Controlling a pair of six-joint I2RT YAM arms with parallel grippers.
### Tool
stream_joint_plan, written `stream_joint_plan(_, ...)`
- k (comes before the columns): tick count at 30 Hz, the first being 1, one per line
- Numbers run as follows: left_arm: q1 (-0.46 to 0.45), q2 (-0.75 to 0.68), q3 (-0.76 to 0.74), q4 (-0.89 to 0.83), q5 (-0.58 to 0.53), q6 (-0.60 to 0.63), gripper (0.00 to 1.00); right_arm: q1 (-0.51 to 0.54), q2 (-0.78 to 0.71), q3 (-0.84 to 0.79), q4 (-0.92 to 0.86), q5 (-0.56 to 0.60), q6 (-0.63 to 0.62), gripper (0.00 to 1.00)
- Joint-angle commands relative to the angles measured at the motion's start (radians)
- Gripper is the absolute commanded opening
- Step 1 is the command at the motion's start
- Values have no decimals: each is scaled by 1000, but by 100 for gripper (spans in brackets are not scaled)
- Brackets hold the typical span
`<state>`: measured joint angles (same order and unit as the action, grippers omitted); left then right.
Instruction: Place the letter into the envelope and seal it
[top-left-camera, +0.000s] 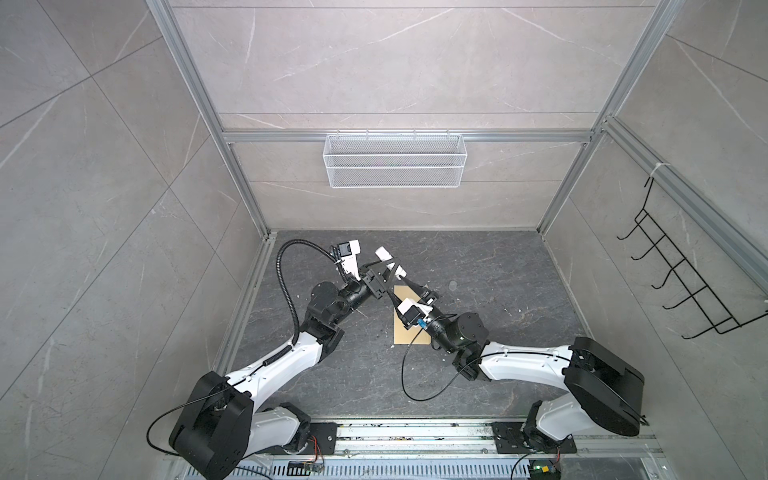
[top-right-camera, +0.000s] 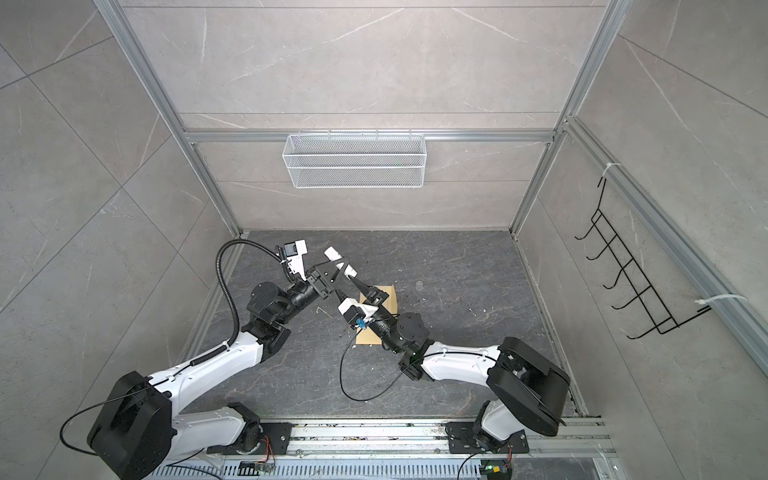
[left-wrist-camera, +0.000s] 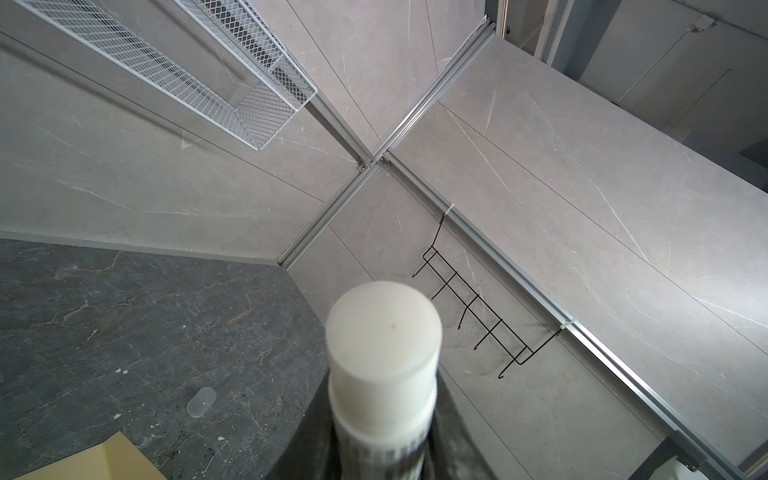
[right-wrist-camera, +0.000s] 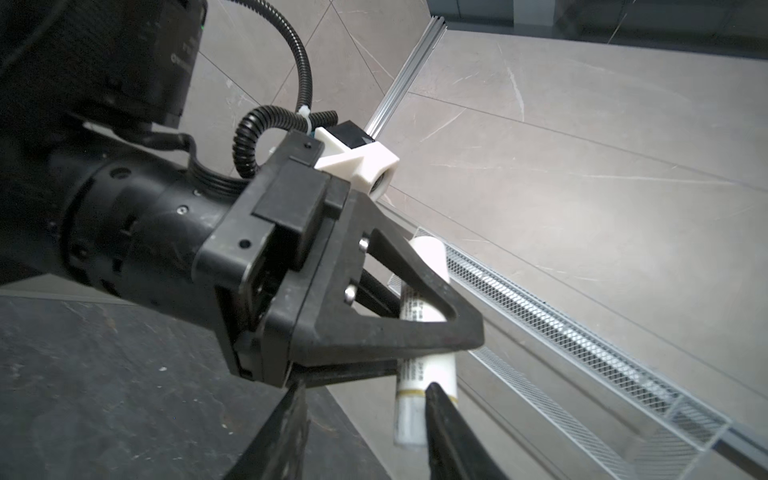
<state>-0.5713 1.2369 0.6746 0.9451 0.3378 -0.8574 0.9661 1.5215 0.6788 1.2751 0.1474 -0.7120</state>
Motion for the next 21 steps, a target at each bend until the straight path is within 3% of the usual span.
stream_joint_plan(1,-2,-12,22,62,13,-2,0,-1,33,27,70,130,-71,43)
stream_joint_plan(21,-2,-22,20,55,12,-5,0,-3,74,80,48,245,-39,33)
